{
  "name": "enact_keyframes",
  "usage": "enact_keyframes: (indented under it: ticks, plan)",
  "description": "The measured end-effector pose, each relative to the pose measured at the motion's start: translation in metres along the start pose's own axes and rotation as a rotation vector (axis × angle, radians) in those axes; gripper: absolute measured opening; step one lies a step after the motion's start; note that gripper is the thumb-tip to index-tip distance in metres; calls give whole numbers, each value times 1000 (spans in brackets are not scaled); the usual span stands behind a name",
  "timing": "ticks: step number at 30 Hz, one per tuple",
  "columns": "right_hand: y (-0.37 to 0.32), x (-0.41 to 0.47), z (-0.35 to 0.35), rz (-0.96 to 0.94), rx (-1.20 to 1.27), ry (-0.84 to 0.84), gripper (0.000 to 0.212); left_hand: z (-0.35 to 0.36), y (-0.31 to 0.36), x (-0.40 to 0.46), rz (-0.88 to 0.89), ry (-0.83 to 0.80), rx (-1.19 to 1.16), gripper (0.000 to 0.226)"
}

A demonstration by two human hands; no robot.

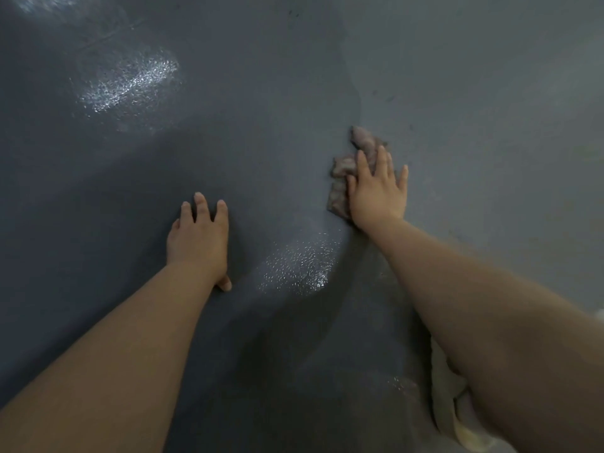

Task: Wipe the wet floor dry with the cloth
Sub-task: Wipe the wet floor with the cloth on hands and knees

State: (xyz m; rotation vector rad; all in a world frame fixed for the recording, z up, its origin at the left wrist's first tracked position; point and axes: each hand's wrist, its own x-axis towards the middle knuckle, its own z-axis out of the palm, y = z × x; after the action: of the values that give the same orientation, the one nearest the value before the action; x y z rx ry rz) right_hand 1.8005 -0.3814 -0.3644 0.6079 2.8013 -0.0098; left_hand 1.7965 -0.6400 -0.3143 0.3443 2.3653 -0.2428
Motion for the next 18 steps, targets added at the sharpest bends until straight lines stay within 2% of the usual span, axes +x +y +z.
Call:
enact_keyframes:
  ticks: [4, 7, 12, 14, 18]
  plan:
    - [13, -52, 21, 308, 209, 48, 58, -1, 0, 1, -6, 1, -6, 138]
    - [-8, -111, 39, 442, 276, 21, 67, 0, 2, 1, -16, -4, -6, 139]
    - [-61, -184, 60, 445, 266, 17, 86, 0, 3, 2, -20, 7, -8, 139]
    - [-64, -183, 61, 432, 263, 14, 86, 0, 3, 2, -20, 9, -9, 140]
    - [-43, -147, 62, 391, 259, 121, 78, 2, 1, 2, -8, 20, -11, 139]
